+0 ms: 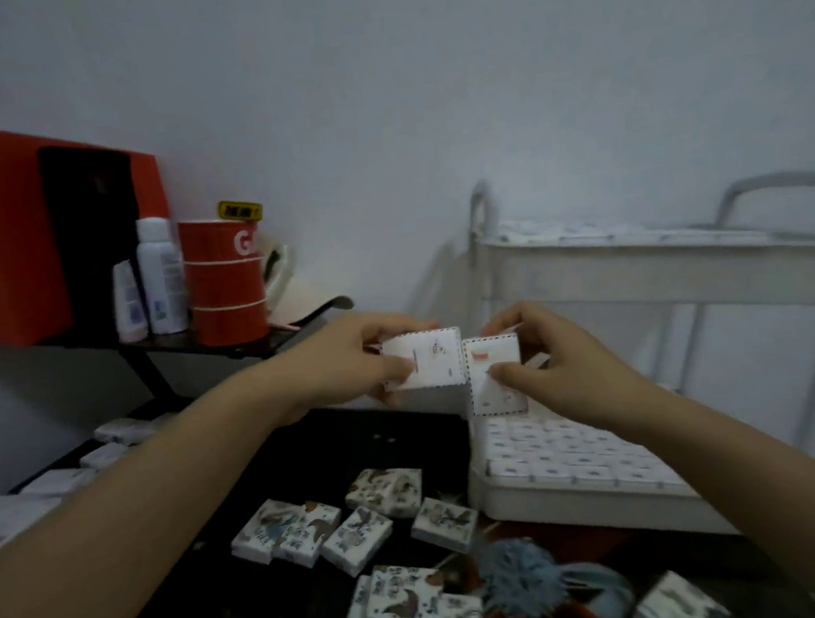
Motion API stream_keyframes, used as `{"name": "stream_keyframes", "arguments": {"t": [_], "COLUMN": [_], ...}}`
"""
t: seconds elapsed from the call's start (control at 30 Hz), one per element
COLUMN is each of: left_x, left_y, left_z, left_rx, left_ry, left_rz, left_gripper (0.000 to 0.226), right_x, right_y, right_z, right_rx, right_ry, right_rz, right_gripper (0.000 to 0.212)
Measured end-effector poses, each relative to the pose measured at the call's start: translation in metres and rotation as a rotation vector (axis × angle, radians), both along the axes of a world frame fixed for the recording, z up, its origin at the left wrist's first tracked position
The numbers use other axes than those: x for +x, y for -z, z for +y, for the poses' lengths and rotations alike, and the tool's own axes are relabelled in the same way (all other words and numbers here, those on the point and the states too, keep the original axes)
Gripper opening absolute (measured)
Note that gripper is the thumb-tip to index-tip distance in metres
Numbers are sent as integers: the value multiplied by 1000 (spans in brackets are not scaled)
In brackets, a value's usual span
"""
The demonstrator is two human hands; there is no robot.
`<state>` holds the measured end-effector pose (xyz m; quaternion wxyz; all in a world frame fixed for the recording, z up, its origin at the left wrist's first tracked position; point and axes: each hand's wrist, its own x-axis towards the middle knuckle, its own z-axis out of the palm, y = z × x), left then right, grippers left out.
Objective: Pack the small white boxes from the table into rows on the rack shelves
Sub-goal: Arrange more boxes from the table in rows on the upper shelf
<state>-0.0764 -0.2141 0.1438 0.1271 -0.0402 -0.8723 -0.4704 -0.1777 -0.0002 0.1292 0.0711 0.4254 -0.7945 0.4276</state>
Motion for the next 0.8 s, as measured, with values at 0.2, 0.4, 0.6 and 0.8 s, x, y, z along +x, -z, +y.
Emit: {"name": "stream_keyframes", "arguments": {"t": [0.2, 0.4, 0.6, 0.8], "left_x": [-48, -128, -222, -280], "left_y": [-84, -155, -152, -140], "left_z": [80, 149, 184, 190], "left_rx": [-106, -121, -239, -513], "left_ry": [-9, -45, -71, -26], "left_rz": [278, 519, 490, 433], "left_gripper": [38, 25, 25, 29], "right_x": [-13, -46, -90, -138], "right_y": [-49, -94, -128, -141], "right_z": [95, 155, 183, 179], "right_rx": [-120, -121, -23, -178], "right_ry": [121, 326, 548, 602], "right_rz": [29, 148, 197, 188], "right_gripper": [33, 45, 31, 34]}}
